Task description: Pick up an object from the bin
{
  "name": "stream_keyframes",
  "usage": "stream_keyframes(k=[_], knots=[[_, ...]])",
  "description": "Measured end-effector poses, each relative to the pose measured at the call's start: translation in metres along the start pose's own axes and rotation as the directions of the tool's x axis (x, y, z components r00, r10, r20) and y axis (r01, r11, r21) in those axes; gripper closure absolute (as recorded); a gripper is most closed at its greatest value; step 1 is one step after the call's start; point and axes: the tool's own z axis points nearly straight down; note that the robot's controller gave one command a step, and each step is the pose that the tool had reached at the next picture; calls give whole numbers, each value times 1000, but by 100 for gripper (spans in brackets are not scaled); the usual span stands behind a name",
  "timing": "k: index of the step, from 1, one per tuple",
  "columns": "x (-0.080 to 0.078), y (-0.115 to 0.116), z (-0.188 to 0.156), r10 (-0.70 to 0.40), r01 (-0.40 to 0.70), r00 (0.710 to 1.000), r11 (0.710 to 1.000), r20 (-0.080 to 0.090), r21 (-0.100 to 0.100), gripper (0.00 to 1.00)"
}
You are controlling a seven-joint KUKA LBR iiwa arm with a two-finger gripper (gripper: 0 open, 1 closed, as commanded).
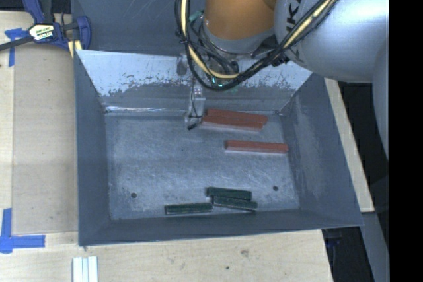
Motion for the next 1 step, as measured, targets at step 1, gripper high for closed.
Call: stream_keyframes(k=[1], knots=[[20,-48,89,5,-5,1000,1000,6,0,0]])
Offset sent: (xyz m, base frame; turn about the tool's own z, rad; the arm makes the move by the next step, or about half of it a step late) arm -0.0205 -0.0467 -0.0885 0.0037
